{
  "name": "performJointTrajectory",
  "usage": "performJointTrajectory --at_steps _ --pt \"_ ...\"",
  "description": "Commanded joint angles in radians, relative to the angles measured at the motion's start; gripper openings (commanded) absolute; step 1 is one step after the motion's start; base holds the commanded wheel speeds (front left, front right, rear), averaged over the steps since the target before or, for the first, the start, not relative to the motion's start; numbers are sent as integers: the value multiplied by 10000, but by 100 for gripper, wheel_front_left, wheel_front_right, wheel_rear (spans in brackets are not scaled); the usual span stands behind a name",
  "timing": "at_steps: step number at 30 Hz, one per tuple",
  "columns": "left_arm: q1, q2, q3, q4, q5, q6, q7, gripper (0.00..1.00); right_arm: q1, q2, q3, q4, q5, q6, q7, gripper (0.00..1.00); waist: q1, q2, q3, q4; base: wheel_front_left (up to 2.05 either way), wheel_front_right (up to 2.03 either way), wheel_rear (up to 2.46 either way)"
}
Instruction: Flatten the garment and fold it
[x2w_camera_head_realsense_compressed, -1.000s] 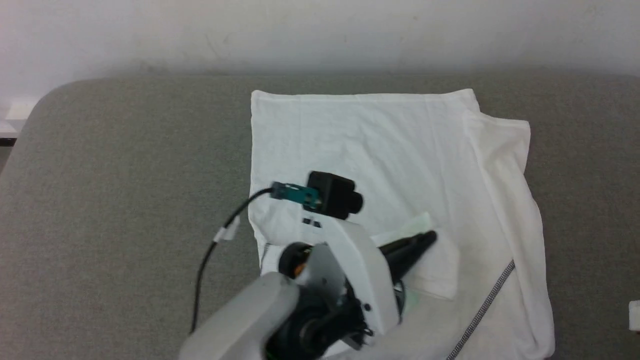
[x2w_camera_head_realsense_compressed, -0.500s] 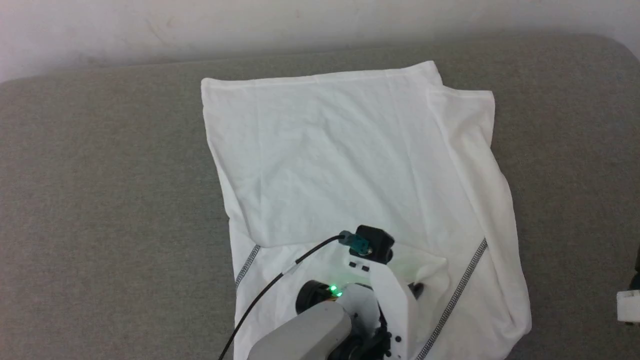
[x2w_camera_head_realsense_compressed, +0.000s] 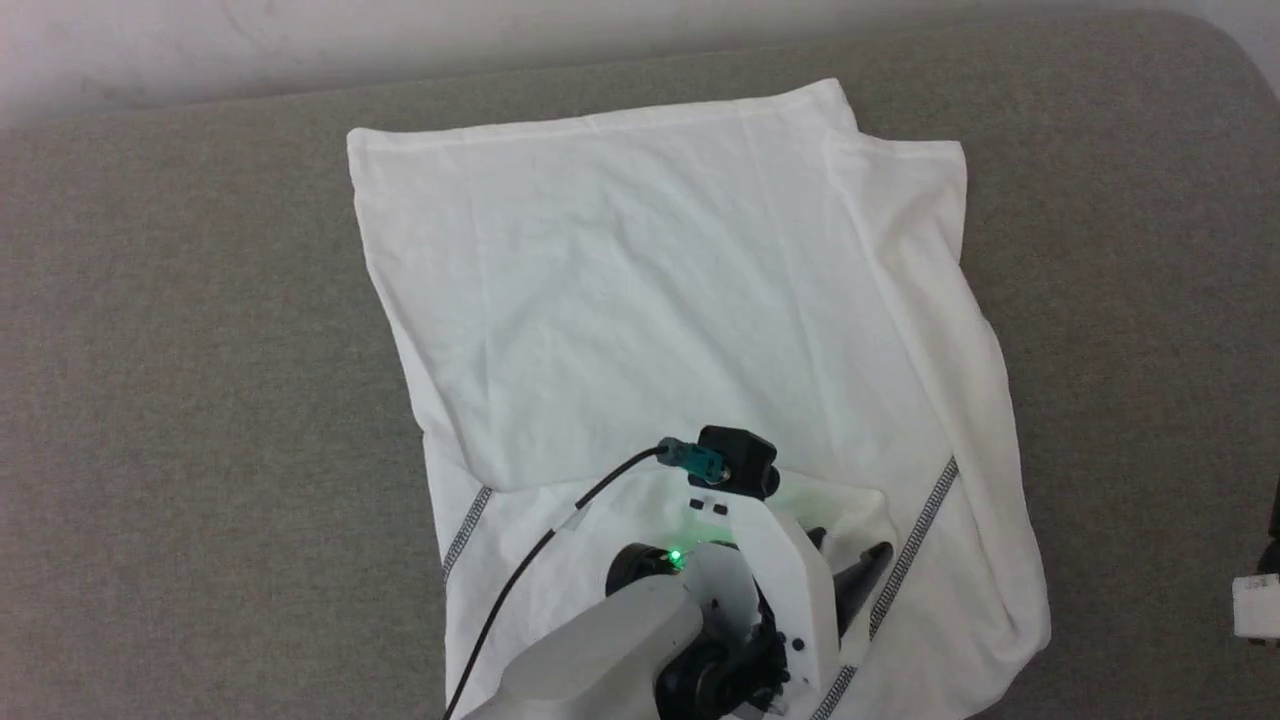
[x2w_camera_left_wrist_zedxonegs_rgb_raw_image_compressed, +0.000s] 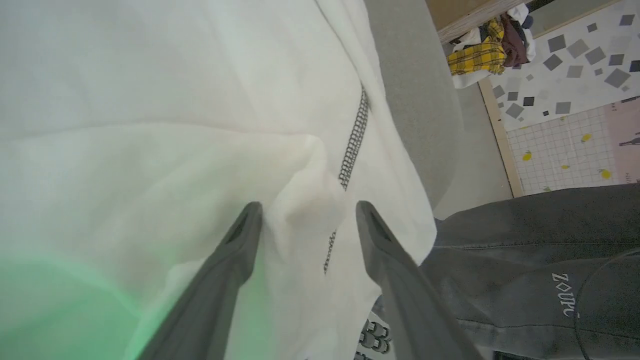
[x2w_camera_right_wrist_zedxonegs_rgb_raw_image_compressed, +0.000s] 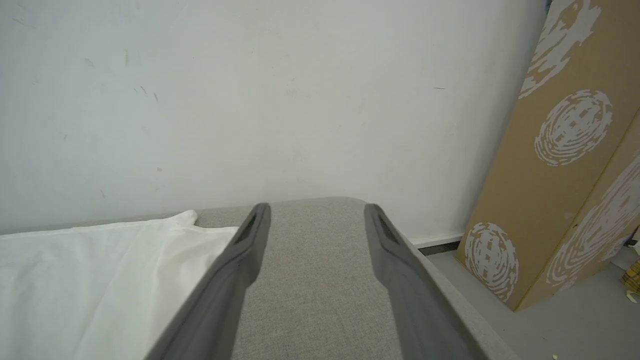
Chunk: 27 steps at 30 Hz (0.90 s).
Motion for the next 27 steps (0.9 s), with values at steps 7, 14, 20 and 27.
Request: performJointTrajectory --at_steps 7,14,20,27 --pt "-539 39 29 -1276 -454 -63 -645 100 204 15 -4 -62 -140 -11 166 100 -1 0 -1107 822 0 0 0" --pt "-427 1999 1182 -2713 1075 876 -3130 100 503 15 80 -202 -150 -11 347 100 -1 0 -1588 1156 0 0 0" --pt "1002 4557 2431 -4537 2251 2463 -4436 100 730 15 189 -192 -43 -11 367 100 -1 0 -1714 1298 0 0 0" --pt "3990 6266 4852 -6481 3302 4344 -4636 100 881 15 286 -73 107 -11 261 100 -1 0 -1712 1393 0 0 0"
